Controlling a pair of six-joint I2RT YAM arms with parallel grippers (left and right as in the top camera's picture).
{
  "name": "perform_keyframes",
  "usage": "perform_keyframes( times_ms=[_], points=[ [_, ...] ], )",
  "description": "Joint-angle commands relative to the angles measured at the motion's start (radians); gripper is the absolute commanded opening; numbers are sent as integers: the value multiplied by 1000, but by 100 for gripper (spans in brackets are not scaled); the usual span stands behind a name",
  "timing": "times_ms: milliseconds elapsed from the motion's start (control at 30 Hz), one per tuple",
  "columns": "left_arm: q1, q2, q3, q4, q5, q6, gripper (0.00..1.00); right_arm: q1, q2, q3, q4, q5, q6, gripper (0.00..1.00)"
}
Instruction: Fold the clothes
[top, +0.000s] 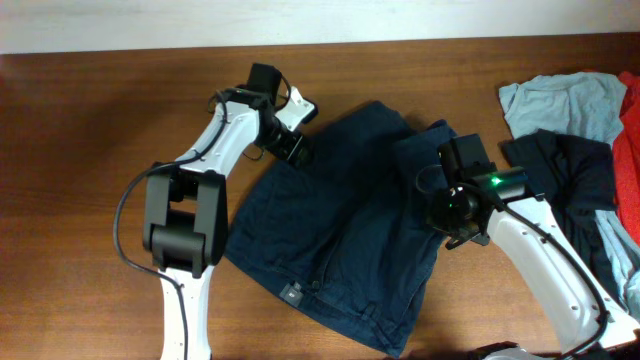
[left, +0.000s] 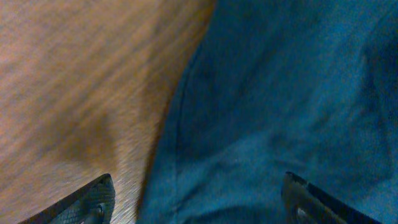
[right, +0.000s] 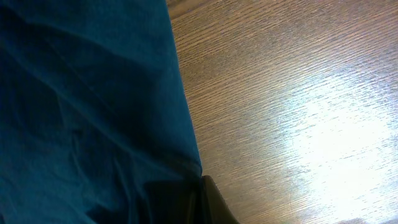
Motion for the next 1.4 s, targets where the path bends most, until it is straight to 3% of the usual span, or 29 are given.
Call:
perform_keyframes(
  times_ms=[0, 100, 133, 200, 267, 400, 500, 533, 633, 700, 833, 967, 1167, 1367],
  points=[
    [-9, 65, 1, -19, 10, 20, 63, -8, 1, 0, 0, 27, 13, 4],
    [-8, 67, 2, -35, -56, -10, 2, -8, 1, 0, 0, 28, 13, 4],
    [-7, 66, 6, -43, -117, -61, 1, -9, 1, 0, 0, 29, 13, 4],
    [4, 66, 26, -91, -308, -178, 0, -14, 1, 0, 0, 45, 16, 4],
    [35, 64, 42, -139, -393, -211, 0, -30, 1, 0, -5, 64, 44, 4],
    [140, 65, 52, -211, -397, -254, 0, -121, 1, 0, -10, 72, 61, 4],
    [220, 65, 52, -230, -322, -277, 0, -193, 1, -1, -28, 63, 56, 6],
    [239, 65, 52, -234, -299, -277, 0, -207, 1, -1, -37, 51, 56, 10],
    [267, 64, 55, -238, -269, -277, 2, -210, 1, -5, -46, 31, 45, 52],
    [269, 64, 62, -238, -263, -277, 16, -211, 2, -5, -43, 27, 30, 65],
    [269, 64, 103, -245, -266, -277, 29, -210, 2, -5, 39, 14, -14, 68],
    [272, 64, 240, -320, -266, -277, 38, -210, 4, -5, 249, -153, -236, 74],
    [271, 64, 462, -508, -212, -277, 39, -203, 129, -5, 450, -204, -250, 65],
    [271, 64, 720, -681, -143, -277, 40, -113, 380, -4, 665, -263, -392, 64]
  ],
)
